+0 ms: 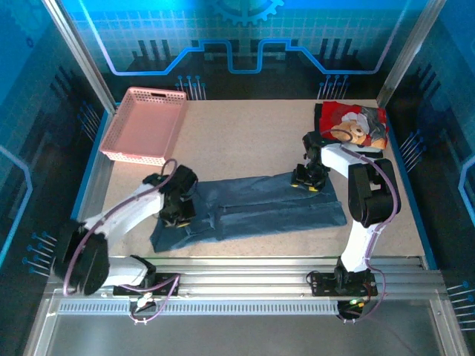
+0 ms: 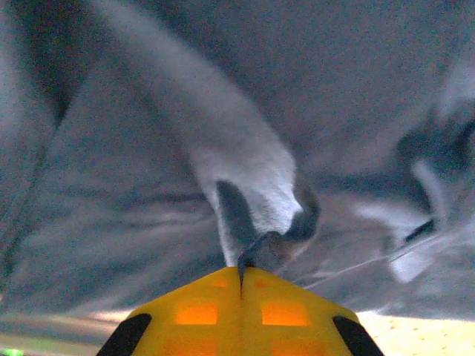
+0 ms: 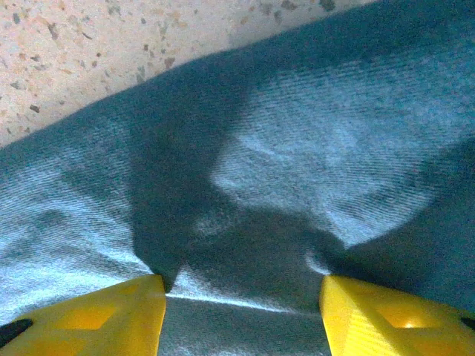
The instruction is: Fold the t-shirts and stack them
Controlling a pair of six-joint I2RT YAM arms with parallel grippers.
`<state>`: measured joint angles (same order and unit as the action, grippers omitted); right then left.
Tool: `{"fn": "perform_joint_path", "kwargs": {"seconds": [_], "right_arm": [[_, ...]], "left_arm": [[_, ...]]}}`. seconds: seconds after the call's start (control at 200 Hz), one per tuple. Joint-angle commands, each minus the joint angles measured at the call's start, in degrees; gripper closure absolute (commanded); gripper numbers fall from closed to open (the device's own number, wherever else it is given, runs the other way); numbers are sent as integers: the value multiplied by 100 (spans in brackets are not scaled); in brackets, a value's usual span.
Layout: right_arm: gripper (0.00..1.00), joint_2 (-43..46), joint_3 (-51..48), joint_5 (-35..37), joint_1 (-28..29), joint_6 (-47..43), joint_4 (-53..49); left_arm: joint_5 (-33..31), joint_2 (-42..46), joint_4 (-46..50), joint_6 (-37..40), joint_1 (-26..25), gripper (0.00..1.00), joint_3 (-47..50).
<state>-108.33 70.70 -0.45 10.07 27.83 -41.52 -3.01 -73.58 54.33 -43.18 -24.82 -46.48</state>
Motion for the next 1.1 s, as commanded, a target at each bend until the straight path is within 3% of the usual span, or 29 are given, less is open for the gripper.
{"fn": "perform_joint_path", "kwargs": {"seconds": [0.0, 0.08, 0.255, 0.34, 0.42, 0.475, 0.755, 0.86, 1.096], "right_arm": [[41, -135, -48, -150, 14, -110, -111], [41, -166, -30, -163, 9, -134, -119], [41, -197, 22, -195, -12, -206, -146], [40, -164, 40, -184, -35, -245, -181], [40, -110, 16, -185, -35, -285, -178], [39, -79, 28, -166, -53, -308, -211], [35, 643, -59, -345, -229, -430, -252], [34, 791, 12, -459, -342, -539, -457], [36, 977, -245, -433, -425, -713, -589]], "left_arm": [[-352, 822, 550, -1193, 51, 99, 693], [-523, 1451, 710, -1738, 106, 95, 1009], [-824, 2472, 1107, -2596, 373, 72, 1403], [-1152, 2604, 1403, -2755, 381, 71, 1200], [-1141, 2483, 1209, -2563, 381, 52, 1036], [-1039, 2279, 979, -2464, 374, 47, 902], [-1004, 916, -73, -1428, 33, 39, -326], [-598, 318, -592, -1072, 38, 38, -442], [-439, -892, -1016, -1254, 69, 48, -406]]}}
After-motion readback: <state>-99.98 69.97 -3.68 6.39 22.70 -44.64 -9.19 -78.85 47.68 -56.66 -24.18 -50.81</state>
